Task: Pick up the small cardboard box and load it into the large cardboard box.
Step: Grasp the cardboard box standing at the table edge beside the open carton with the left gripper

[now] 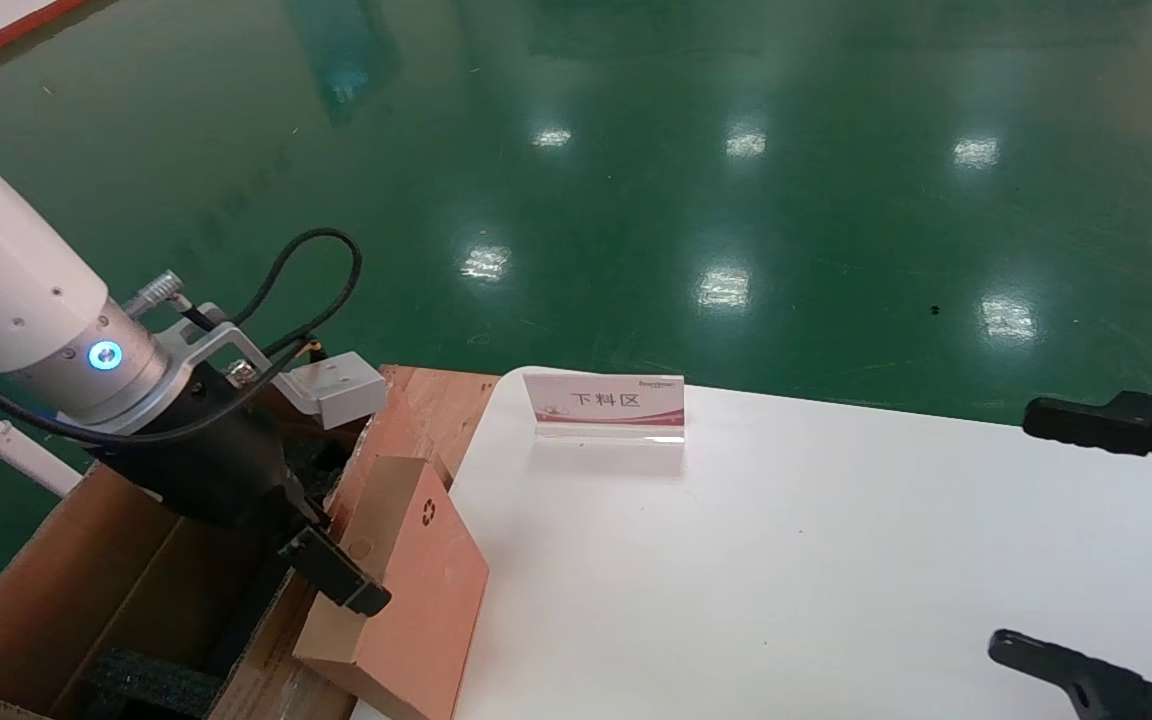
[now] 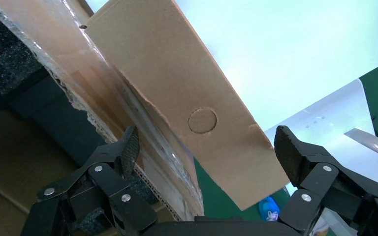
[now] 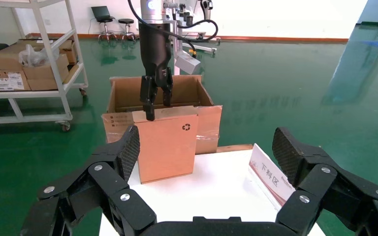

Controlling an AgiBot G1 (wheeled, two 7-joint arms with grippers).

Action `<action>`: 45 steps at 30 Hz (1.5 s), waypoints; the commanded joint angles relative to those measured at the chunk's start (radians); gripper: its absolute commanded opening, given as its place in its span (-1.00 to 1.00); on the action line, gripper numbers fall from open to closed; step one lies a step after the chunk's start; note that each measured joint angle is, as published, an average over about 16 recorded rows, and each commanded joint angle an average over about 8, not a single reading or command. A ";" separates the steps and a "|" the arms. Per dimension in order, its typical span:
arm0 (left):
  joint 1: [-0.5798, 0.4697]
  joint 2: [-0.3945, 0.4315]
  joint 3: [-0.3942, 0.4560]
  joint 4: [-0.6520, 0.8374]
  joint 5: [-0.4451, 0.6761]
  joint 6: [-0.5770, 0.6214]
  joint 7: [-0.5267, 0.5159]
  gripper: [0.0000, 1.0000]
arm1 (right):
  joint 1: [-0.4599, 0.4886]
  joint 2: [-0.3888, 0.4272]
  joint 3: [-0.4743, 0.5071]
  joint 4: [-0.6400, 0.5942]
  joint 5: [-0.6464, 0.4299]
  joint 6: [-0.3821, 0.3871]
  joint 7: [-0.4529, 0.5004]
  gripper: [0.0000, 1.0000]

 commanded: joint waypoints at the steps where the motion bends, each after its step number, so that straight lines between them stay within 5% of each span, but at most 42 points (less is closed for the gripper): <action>1: 0.007 0.002 0.000 0.001 0.001 -0.009 0.001 1.00 | 0.000 0.000 0.000 0.000 0.000 0.000 0.000 1.00; 13: 0.049 0.016 0.014 0.008 0.030 -0.047 -0.001 1.00 | 0.000 0.000 -0.001 0.000 0.000 0.000 0.000 1.00; 15: 0.051 0.017 0.014 0.008 0.032 -0.049 0.000 1.00 | 0.000 0.000 -0.001 0.000 0.001 0.001 0.000 0.61; 16: 0.052 0.017 0.014 0.008 0.032 -0.050 0.000 0.83 | 0.000 0.000 -0.001 0.000 0.001 0.001 0.000 0.36; 21: 0.053 0.017 0.015 0.008 0.033 -0.051 0.001 -0.42 | 0.000 0.000 -0.001 0.000 0.001 0.001 0.000 -0.89; 22: 0.053 0.017 0.015 0.008 0.033 -0.051 0.001 -0.67 | 0.000 0.000 -0.001 0.000 0.001 0.001 0.000 -1.00; 24: 0.052 0.017 0.015 0.008 0.033 -0.050 0.000 -1.00 | 0.000 0.000 -0.001 0.000 0.001 0.001 0.000 -1.00; 45: 0.049 0.015 0.014 0.008 0.031 -0.047 -0.001 -1.00 | 0.000 0.000 -0.001 0.000 0.001 0.001 0.000 -1.00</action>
